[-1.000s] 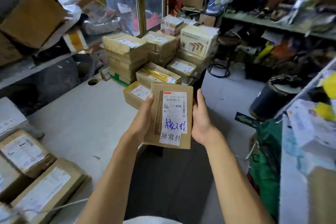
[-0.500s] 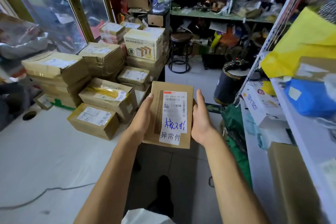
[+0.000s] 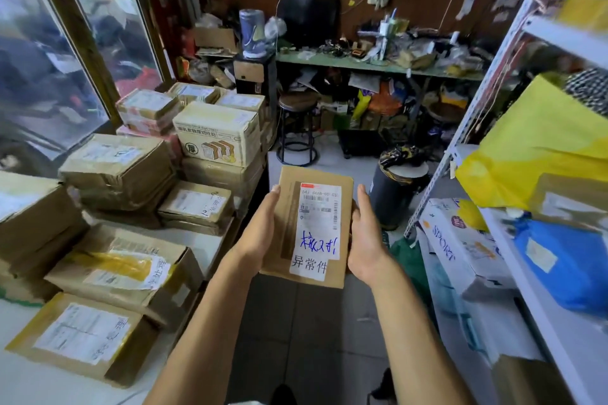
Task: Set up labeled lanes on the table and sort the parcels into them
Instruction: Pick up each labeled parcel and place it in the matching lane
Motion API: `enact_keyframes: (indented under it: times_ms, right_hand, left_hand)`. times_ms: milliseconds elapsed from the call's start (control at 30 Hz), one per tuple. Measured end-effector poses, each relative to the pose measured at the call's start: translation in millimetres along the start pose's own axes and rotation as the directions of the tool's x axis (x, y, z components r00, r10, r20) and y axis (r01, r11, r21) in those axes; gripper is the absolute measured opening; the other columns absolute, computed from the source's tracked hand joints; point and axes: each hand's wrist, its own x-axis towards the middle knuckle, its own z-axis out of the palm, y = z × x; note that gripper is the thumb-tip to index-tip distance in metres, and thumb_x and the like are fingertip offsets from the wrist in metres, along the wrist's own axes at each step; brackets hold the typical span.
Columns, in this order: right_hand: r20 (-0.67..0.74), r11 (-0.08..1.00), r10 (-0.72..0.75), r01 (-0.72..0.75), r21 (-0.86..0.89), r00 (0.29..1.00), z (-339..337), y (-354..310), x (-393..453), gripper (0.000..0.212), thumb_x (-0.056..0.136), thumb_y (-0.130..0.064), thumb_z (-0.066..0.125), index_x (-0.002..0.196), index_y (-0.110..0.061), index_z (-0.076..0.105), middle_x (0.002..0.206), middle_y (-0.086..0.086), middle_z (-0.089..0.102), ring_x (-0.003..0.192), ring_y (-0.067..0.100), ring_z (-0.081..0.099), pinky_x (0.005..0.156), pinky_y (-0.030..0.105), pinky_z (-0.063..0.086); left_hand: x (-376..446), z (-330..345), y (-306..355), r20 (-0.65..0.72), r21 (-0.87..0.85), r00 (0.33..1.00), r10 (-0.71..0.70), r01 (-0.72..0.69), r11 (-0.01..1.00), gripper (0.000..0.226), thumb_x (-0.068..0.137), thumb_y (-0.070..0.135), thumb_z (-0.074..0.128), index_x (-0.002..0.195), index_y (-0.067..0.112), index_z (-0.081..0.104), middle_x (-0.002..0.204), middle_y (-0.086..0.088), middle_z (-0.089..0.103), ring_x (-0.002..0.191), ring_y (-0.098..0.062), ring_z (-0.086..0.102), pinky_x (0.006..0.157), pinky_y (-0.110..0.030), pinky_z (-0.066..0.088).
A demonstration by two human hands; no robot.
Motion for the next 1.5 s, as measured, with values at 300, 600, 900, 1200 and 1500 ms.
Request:
enact_keyframes:
  times_ms: [300, 600, 900, 1200, 1500]
  right_hand:
    - [-0.054, 0.999, -0.004, 0.006, 0.034, 0.999, -3, -38, 79, 0.067, 0.099, -0.074, 0.027, 0.124, -0.029, 0.071, 0.119, 0.006, 0.077, 0.111, 0.027, 0.071, 0.099, 0.051, 0.053]
    - [-0.087, 0.997, 0.032, -0.026, 0.067, 0.996, -32, -65, 126, 0.062, 0.103, -0.068, 0.023, 0.096, -0.034, 0.074, 0.093, -0.001, 0.081, 0.082, 0.015, 0.076, 0.074, 0.039, 0.054]
    - [-0.052, 0.996, 0.086, -0.086, 0.007, 0.995, -48, -97, 212, 0.060, 0.103, -0.069, 0.022, 0.100, -0.034, 0.072, 0.087, -0.005, 0.080, 0.087, 0.017, 0.074, 0.072, 0.039, 0.054]
    - [-0.021, 0.995, 0.074, -0.075, -0.072, 0.997, -80, -180, 320, 0.056, 0.104, -0.068, 0.023, 0.101, -0.038, 0.069, 0.080, -0.012, 0.079, 0.084, 0.012, 0.071, 0.068, 0.037, 0.052]
    - [0.021, 0.993, 0.108, -0.107, -0.045, 0.994, -123, -244, 402, 0.056, 0.102, -0.070, 0.027, 0.101, -0.038, 0.072, 0.085, -0.008, 0.080, 0.097, 0.022, 0.069, 0.084, 0.044, 0.054]
  left_hand:
    - [97, 12, 32, 0.068, 0.045, 0.996, -0.063, 0.060, 0.997, 0.068, 0.099, 0.071, 0.025, 0.122, 0.028, 0.072, 0.111, -0.007, 0.077, 0.108, -0.030, 0.071, 0.105, -0.057, 0.047]
    - [158, 36, 41, 0.125, 0.015, 0.986, -0.109, 0.107, 0.994, 0.067, 0.102, 0.067, 0.023, 0.125, 0.024, 0.070, 0.107, -0.007, 0.078, 0.101, -0.028, 0.073, 0.100, -0.053, 0.052]
    - [234, 51, 57, 0.068, 0.024, 0.995, -0.070, 0.069, 0.997, 0.063, 0.104, 0.061, 0.021, 0.126, 0.025, 0.068, 0.099, -0.002, 0.079, 0.089, -0.019, 0.076, 0.084, -0.042, 0.056]
    - [346, 102, 111, -0.009, 0.001, 0.995, -0.100, 0.100, 0.995, 0.062, 0.102, 0.067, 0.025, 0.123, 0.028, 0.069, 0.107, -0.011, 0.077, 0.099, -0.032, 0.074, 0.094, -0.052, 0.055]
    - [439, 156, 137, -0.063, -0.009, 0.992, -0.114, 0.113, 0.994, 0.060, 0.101, 0.067, 0.024, 0.111, 0.031, 0.071, 0.096, -0.006, 0.080, 0.087, -0.026, 0.076, 0.074, -0.041, 0.056]
